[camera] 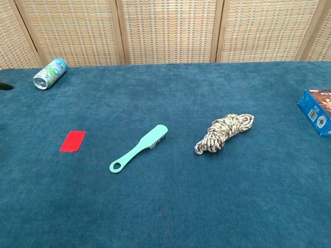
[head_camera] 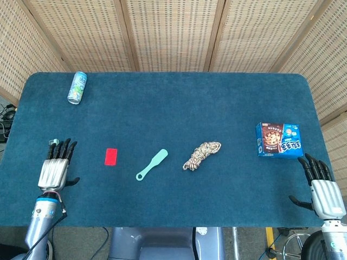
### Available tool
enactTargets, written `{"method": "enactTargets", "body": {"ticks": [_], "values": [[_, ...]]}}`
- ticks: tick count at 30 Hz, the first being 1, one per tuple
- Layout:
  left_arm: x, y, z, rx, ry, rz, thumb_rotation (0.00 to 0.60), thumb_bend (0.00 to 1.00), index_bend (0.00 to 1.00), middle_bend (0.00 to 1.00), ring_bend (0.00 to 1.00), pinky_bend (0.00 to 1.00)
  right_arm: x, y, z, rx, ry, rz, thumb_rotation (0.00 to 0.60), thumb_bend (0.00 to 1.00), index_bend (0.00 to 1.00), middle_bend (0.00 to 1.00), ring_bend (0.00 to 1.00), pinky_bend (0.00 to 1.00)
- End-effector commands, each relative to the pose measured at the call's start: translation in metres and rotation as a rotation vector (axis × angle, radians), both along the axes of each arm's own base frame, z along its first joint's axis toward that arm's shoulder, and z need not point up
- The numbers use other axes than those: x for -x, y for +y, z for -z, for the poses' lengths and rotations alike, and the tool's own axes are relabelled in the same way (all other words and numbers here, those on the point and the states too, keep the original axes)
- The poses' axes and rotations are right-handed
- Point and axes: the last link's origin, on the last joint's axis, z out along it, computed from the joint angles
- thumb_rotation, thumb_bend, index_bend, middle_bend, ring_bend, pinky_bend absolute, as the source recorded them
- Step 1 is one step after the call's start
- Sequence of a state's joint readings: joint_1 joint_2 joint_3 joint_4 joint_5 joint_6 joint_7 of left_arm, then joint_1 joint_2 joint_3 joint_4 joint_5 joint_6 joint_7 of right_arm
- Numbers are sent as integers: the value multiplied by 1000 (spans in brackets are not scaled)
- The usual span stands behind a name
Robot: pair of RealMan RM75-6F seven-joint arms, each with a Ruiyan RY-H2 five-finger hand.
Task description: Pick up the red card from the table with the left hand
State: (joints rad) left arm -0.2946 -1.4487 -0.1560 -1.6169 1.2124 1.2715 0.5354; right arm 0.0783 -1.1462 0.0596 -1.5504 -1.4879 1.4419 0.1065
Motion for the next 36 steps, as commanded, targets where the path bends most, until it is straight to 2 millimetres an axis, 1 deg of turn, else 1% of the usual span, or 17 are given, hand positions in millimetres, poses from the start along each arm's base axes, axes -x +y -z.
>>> {"method": "enactTargets", "body": {"ticks": [1,4,6,8,11,15,20,27,36], "values": [[-10,20,20,44,18,21,600,196,0,0,0,0,2,-2,1,-6,-3,6,600,0,0,0,0,0],[-16,31,33,68,36,35,600,198,0,0,0,0,4,-3,2,-12,-6,15,600,0,0,0,0,0],[-22,38,45,89,48,43,600,232,0,0,0,0,6,-5,3,-14,-10,23,600,0,0,0,0,0],[-27,42,52,96,50,50,600,270,0,0,0,0,7,-6,2,-12,-14,27,600,0,0,0,0,0],[-33,46,63,104,47,59,600,274,0,0,0,0,9,-7,1,-9,-22,34,600,0,0,0,0,0],[-38,50,73,116,53,61,600,274,0,0,0,0,11,-7,0,-9,-30,40,600,0,0,0,0,0],[-40,54,80,122,68,59,600,275,0,0,0,0,12,-7,-2,-5,-41,42,600,0,0,0,0,0],[-40,63,84,113,89,43,600,274,0,0,0,0,12,-6,-4,-3,-51,40,600,0,0,0,0,0],[-48,63,92,130,89,62,600,274,0,0,0,0,13,-8,-4,-2,-54,42,600,0,0,0,0,0]]}}
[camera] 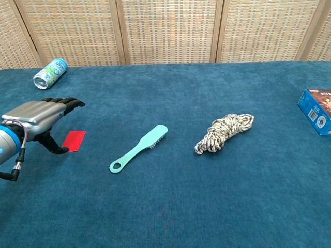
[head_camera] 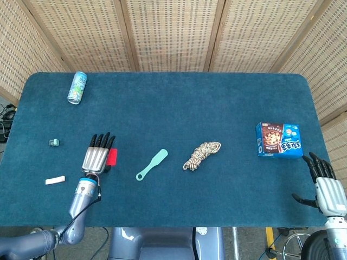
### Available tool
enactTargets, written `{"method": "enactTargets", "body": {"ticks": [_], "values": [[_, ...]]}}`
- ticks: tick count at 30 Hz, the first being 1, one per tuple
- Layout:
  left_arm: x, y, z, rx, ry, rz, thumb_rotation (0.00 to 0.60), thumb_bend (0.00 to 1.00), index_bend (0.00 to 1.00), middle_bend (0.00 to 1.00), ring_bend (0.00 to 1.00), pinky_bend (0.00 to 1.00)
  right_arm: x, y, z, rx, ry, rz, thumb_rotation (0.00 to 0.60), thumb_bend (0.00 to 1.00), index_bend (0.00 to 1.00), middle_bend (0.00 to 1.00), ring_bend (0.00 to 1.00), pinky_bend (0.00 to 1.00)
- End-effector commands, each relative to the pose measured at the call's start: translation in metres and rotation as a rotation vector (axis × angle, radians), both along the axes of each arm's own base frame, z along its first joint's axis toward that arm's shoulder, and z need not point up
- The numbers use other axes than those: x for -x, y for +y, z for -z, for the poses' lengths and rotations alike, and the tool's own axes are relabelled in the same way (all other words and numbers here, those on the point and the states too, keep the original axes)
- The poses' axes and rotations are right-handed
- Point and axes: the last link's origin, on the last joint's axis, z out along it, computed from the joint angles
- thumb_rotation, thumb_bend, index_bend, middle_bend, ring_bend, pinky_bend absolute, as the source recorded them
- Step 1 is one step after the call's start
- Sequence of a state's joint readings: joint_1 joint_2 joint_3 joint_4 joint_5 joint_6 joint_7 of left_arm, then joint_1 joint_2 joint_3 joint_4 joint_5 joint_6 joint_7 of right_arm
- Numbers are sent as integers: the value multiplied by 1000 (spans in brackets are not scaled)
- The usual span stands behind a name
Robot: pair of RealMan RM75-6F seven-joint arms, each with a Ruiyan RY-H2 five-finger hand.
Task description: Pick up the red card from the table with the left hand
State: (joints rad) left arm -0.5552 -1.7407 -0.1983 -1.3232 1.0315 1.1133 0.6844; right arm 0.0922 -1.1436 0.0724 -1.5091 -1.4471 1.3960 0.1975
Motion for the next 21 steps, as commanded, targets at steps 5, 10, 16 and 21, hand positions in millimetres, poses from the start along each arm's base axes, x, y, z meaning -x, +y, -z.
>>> {"method": "enactTargets", "body": {"ticks": [5,10,16,21], "values": [[-1,0,6,14,4,-2,600,275,0,0,0,0,0,0,0,1,-1,1,600,0,0,0,0,0],[-1,0,9,24,5,-6,600,274,0,0,0,0,1,0,0,0,1,4,600,0,0,0,0,0],[-2,3,15,20,31,12,600,289,0,0,0,0,2,-1,0,4,-3,8,600,0,0,0,0,0],[-5,7,19,10,64,37,600,357,0,0,0,0,3,-1,-1,8,-6,9,600,0,0,0,0,0]]}}
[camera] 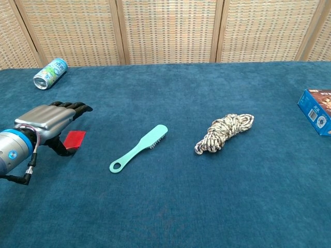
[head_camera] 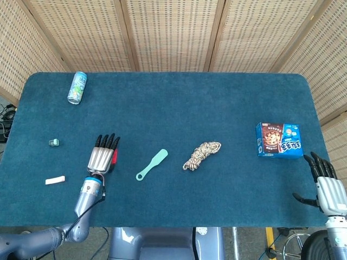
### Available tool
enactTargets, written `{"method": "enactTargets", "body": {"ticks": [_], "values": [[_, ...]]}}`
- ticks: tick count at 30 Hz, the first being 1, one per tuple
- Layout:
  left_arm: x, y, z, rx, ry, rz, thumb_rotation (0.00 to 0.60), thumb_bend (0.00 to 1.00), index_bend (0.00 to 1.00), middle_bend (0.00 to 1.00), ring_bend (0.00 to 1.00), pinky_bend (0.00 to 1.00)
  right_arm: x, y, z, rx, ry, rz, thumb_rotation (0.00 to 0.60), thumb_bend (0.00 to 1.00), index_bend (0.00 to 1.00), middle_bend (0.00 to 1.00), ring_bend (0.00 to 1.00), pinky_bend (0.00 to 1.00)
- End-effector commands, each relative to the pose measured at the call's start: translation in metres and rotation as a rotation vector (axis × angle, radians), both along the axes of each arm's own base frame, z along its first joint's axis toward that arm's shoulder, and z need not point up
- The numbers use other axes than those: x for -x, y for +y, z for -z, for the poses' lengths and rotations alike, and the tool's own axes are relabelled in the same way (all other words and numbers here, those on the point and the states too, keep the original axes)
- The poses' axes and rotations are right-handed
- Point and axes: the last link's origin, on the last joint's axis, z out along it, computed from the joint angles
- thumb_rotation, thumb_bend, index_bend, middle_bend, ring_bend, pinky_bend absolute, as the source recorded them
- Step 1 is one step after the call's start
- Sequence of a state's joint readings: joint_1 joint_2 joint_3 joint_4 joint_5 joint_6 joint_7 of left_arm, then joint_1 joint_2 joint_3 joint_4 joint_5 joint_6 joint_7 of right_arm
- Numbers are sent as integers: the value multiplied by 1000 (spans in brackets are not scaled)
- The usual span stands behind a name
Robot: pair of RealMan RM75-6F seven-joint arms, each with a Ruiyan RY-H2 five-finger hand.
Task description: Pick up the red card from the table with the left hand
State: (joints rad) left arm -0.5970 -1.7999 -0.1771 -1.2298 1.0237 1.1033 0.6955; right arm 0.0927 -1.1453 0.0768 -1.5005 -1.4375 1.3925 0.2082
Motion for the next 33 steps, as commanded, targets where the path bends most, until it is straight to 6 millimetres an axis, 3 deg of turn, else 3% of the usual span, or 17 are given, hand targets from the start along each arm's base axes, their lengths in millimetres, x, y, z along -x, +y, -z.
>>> {"method": "enactTargets", "body": {"ticks": [1,5,10,15,22,28,33], "values": [[-2,2,2,-4,19,16,600,373,0,0,0,0,0,0,0,1,0,0,600,0,0,0,0,0],[-3,4,2,-14,20,23,600,405,0,0,0,0,0,0,-1,4,-1,-1,600,0,0,0,0,0],[-5,2,0,-17,-6,26,600,571,0,0,0,0,-1,1,0,2,0,-3,600,0,0,0,0,0],[-4,-5,-2,-9,-36,33,600,599,0,0,0,0,-1,1,-1,4,-1,-2,600,0,0,0,0,0],[0,-15,-7,4,-69,23,600,577,12,0,0,0,-2,1,-1,5,-2,-5,600,0,0,0,0,0],[6,-15,-9,-20,-46,23,600,464,230,0,0,0,-3,2,-1,8,-1,-10,600,0,0,0,0,0],[6,-13,-7,-35,-36,35,600,455,266,0,0,0,-3,2,-1,8,0,-8,600,0,0,0,0,0]]}}
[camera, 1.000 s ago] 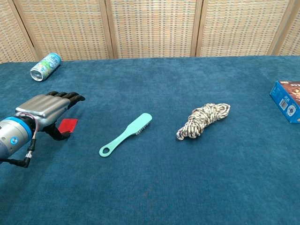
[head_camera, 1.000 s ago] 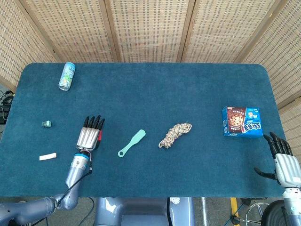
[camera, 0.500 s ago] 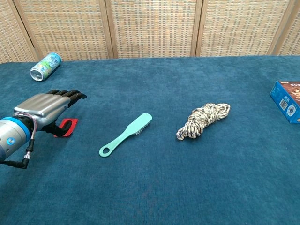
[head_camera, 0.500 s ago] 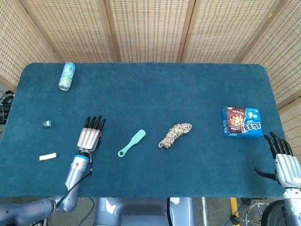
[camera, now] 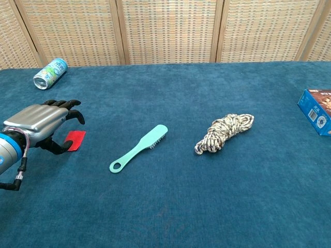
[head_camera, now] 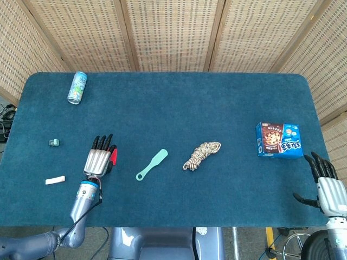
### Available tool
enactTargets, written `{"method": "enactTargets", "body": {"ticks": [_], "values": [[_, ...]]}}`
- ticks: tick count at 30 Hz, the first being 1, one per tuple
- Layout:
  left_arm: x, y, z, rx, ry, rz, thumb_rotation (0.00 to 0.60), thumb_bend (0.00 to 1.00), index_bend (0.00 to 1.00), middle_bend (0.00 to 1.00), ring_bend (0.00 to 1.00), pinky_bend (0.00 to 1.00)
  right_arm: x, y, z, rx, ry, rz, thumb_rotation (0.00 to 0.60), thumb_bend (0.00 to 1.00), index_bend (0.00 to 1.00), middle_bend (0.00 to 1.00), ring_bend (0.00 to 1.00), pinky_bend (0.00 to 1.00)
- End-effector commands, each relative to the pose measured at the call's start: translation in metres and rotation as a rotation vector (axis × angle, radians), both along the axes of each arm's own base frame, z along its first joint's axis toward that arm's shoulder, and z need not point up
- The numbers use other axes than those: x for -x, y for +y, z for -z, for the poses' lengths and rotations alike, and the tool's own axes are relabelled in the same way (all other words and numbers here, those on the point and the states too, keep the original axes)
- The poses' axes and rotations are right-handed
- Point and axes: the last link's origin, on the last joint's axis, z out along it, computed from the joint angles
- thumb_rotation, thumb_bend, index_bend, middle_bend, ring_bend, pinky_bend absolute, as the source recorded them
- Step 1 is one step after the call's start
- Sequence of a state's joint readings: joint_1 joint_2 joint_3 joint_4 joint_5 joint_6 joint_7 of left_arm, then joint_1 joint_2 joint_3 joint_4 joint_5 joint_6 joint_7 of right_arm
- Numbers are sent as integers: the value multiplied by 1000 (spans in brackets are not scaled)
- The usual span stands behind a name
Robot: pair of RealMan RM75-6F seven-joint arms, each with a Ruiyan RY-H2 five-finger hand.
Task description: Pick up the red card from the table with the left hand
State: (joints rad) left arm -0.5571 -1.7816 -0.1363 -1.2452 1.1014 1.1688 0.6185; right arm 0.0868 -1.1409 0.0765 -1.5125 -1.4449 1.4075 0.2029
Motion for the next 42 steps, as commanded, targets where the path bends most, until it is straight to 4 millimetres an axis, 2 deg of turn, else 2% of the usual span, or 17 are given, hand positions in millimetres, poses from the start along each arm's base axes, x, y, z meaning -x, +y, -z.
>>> {"method": "enactTargets", "body": {"ticks": [1,6,13,26,42], "values": [[-1,1,2,-5,0,4,600,447,267,0,0,0,0,0,0,-1,0,0,600,0,0,0,0,0],[-3,1,4,-20,-2,11,600,367,272,0,0,0,0,0,0,3,-2,1,600,0,0,0,0,0],[-1,-2,4,-28,0,15,600,306,302,0,0,0,0,0,-1,6,-4,-1,600,0,0,0,0,0],[5,-8,5,-20,0,8,600,305,313,0,0,0,-1,0,-1,11,-5,-2,600,0,0,0,0,0],[2,-2,14,-22,24,17,600,305,325,0,0,0,0,0,-2,13,-5,1,600,0,0,0,0,0]]}}
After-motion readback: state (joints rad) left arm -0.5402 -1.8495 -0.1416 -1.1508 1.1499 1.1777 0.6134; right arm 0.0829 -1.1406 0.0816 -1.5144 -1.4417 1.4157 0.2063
